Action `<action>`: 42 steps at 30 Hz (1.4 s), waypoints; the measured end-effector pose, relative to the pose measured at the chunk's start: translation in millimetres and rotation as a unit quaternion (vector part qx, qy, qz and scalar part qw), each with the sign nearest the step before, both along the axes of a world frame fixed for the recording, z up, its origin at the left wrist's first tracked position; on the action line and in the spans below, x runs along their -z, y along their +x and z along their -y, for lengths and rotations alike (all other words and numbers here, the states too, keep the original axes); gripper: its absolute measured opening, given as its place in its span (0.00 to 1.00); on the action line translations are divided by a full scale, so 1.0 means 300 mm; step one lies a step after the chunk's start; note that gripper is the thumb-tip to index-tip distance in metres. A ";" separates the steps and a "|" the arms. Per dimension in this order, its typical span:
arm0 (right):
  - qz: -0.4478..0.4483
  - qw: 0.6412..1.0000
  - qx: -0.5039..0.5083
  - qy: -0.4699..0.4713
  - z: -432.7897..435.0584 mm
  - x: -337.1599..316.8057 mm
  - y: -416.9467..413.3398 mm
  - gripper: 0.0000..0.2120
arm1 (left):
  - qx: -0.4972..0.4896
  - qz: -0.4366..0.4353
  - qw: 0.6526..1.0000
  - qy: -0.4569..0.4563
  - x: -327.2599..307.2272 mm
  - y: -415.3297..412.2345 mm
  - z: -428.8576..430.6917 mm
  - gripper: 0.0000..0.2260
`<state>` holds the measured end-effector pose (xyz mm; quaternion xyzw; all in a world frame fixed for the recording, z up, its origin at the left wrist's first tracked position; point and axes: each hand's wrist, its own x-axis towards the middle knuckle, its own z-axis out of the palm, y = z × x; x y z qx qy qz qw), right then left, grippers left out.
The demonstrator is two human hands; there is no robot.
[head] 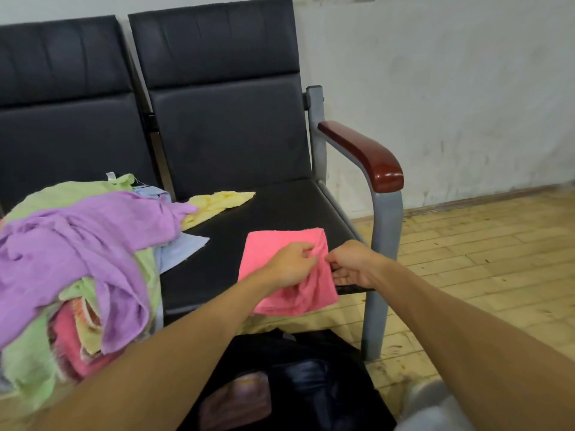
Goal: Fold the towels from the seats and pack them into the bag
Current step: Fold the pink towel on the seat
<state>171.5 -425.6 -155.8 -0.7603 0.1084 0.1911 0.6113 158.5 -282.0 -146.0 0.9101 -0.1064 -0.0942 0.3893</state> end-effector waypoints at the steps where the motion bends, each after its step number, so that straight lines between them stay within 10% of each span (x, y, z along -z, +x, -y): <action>1: 0.001 1.000 0.002 0.004 -0.002 -0.001 -0.002 0.09 | 0.006 -0.009 1.000 0.005 -0.001 -0.006 0.006 0.13; 14: 0.038 0.997 0.015 -0.071 -0.043 0.018 0.009 0.18 | -0.167 0.074 0.982 0.052 0.086 -0.084 -0.331 0.19; 23: 0.222 0.941 -0.108 -0.233 -0.210 -0.045 -0.058 0.08 | -0.237 -0.120 0.929 -0.258 0.112 -0.212 -0.410 0.07; 33: 0.153 0.971 -0.141 0.119 -0.335 -0.183 -0.247 0.11 | -0.196 -0.252 0.786 -0.529 0.031 -0.419 -0.601 0.15; 42: 0.126 0.971 -0.156 0.130 -0.282 -0.162 -0.293 0.12 | -0.229 -0.199 0.789 -0.533 0.008 -0.515 -0.562 0.13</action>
